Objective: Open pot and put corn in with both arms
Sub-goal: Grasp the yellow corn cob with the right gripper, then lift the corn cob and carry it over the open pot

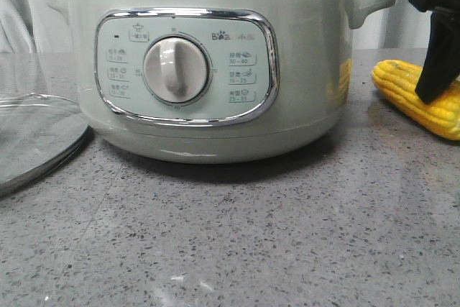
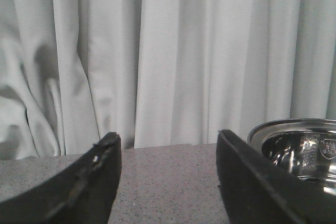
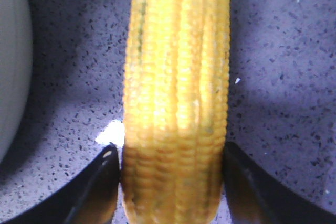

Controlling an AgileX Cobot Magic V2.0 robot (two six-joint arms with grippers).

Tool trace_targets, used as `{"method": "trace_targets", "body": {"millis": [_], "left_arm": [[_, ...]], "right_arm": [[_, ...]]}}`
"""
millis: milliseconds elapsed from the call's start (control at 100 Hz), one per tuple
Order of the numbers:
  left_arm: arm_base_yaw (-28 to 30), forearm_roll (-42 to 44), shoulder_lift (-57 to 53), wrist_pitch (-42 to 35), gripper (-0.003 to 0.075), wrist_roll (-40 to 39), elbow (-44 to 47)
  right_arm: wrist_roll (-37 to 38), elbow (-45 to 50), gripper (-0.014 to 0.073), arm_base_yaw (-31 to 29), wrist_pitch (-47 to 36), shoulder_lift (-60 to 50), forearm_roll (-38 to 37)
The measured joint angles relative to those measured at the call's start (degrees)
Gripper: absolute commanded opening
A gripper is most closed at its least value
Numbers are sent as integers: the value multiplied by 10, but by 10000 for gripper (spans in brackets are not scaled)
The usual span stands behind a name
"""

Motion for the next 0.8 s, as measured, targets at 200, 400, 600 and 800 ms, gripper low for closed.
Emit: {"method": "trace_targets", "body": {"millis": [200,400,600,800], "left_arm": [[0,0,0,0,377,0,0],[0,0,0,0,375,0,0],[0,0,0,0,375,0,0],[0,0,0,0,375,0,0]], "right_arm": [[1,-5,110,0,6,11,1],[2,-7,-62,0,7,13,2],[2,-7,-62,-6,10,9,2],[2,-5,-62,-35,24,-34,-5]]}}
